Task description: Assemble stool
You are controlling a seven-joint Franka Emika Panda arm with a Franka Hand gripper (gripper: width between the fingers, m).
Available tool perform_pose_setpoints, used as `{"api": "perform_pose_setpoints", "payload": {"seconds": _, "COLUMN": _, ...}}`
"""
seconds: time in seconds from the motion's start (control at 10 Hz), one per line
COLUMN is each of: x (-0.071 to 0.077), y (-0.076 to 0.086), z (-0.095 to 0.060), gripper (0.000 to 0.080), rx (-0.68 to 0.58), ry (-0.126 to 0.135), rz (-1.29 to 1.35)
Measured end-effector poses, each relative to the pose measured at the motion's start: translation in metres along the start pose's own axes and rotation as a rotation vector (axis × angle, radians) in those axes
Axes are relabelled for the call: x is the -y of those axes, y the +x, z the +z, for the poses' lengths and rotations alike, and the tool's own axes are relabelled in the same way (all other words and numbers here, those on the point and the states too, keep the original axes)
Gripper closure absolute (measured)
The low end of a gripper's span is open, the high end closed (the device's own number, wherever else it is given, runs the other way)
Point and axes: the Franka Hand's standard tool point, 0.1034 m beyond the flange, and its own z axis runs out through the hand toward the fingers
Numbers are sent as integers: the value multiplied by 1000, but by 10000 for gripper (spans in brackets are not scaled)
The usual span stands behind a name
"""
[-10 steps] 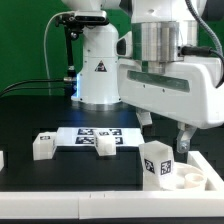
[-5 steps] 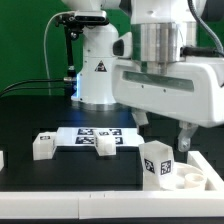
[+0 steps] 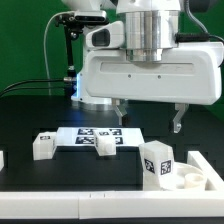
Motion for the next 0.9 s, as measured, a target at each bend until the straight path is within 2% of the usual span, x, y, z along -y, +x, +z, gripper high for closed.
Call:
{"api": "perform_pose_setpoints", "payload": {"seconds": 0.2, "x": -10, "y": -4, "z": 3, "gripper": 150, "rx": -7, "ry": 2, "rz": -185}}
{"api": "perform_pose_setpoints", "payload": {"seconds": 0.5, "x": -51, "y": -47, "z": 22, "gripper": 150, "rx": 49, "ry": -22, "rz": -407}}
{"api": "perform_pose_setpoints", "payload": {"seconds": 0.9, "x": -51, "y": -45, "z": 21, "gripper": 150, "rx": 44, "ry": -20, "rz": -652}}
